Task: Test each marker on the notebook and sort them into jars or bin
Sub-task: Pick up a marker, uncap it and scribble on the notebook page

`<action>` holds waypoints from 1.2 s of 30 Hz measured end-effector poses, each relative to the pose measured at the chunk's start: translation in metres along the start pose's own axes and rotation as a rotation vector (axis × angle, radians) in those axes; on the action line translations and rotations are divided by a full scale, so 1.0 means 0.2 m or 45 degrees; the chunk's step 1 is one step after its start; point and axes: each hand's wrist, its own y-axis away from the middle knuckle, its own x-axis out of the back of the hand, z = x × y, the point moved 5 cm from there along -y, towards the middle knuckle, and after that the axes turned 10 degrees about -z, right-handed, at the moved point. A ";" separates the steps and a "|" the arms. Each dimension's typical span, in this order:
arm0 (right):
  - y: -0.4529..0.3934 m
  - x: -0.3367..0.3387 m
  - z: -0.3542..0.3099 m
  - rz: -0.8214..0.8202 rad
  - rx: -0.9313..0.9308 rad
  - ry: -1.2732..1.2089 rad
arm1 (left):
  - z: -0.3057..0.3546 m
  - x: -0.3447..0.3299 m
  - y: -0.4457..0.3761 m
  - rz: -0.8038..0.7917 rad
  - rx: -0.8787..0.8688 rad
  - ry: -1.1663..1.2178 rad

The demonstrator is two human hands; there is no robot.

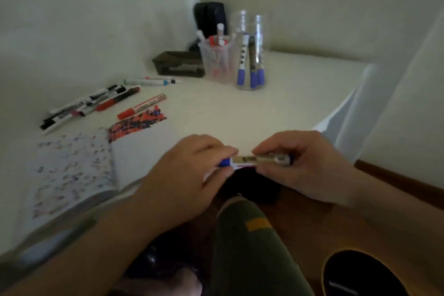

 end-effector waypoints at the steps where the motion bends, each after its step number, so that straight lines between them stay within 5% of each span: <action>1: 0.16 0.04 0.06 0.021 -0.059 0.043 | 0.12 -0.10 -0.04 -0.065 -0.084 0.022; 10: 1.22 0.13 0.76 0.107 -0.768 0.216 | 0.81 -1.11 -0.47 -0.681 -0.207 0.417; 17: 1.44 0.16 0.94 0.098 -0.960 0.239 | 0.97 -1.27 -0.57 -0.855 -0.226 0.461; 20: 1.24 0.22 0.86 0.190 -0.853 0.247 | 0.87 -1.01 -0.60 -0.685 -0.231 0.469; 24: 0.70 0.25 0.55 0.300 -0.443 0.189 | 0.58 -0.35 -0.61 -0.211 -0.268 0.427; 27: 0.24 0.23 0.25 0.285 -0.152 0.183 | 0.18 0.04 -0.58 0.012 -0.061 0.192; 32: -0.52 0.03 -0.10 0.062 0.187 0.229 | -0.75 0.28 -0.34 -0.205 0.806 -0.009; 36: -1.09 -0.24 -0.19 -0.138 0.200 0.365 | -1.11 0.34 -0.02 -0.386 1.106 -0.103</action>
